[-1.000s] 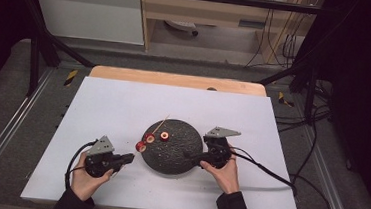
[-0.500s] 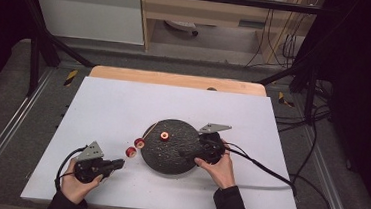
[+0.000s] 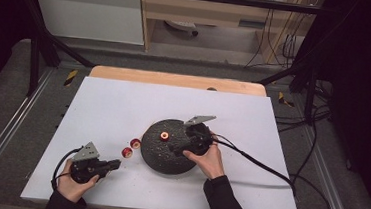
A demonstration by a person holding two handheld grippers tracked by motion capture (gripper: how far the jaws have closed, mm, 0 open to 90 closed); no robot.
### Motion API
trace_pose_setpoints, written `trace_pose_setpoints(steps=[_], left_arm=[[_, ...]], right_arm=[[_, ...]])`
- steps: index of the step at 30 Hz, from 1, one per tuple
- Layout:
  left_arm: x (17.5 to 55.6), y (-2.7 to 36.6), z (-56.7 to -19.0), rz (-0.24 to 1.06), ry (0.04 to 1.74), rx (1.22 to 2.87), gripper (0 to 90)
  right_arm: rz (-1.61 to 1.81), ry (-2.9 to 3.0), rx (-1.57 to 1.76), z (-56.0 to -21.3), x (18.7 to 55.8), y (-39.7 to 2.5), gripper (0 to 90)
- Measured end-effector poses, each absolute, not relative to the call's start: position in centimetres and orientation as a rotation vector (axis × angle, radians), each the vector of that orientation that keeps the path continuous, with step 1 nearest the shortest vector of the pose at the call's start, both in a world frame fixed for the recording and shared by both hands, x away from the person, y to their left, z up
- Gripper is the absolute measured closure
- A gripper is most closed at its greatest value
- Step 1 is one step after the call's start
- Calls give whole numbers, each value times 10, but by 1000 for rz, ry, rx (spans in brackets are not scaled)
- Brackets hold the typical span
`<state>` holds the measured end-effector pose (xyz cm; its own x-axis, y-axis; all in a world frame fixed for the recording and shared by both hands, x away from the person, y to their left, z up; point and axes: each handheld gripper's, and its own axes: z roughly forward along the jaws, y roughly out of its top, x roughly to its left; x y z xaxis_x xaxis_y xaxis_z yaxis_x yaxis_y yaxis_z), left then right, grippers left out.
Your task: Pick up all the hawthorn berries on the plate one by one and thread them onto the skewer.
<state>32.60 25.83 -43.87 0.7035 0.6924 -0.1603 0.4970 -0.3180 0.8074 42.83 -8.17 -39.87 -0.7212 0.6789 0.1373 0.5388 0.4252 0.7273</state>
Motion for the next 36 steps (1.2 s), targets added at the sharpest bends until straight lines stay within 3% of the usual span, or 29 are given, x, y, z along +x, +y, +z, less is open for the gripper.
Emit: trace_pose_setpoints(steps=[8, 18, 36], left_arm=[[327, 259, -439, 267, 918, 1986, 885], [327, 259, -439, 259, 918, 1987, 885], [327, 259, -439, 254, 918, 1990, 885]], right_arm=[[1105, 2541, 1061, -398, 443, -58, 59], [996, 2611, 1021, -402, 463, -31, 161], [876, 2717, 1065, -418, 486, -21, 466]])
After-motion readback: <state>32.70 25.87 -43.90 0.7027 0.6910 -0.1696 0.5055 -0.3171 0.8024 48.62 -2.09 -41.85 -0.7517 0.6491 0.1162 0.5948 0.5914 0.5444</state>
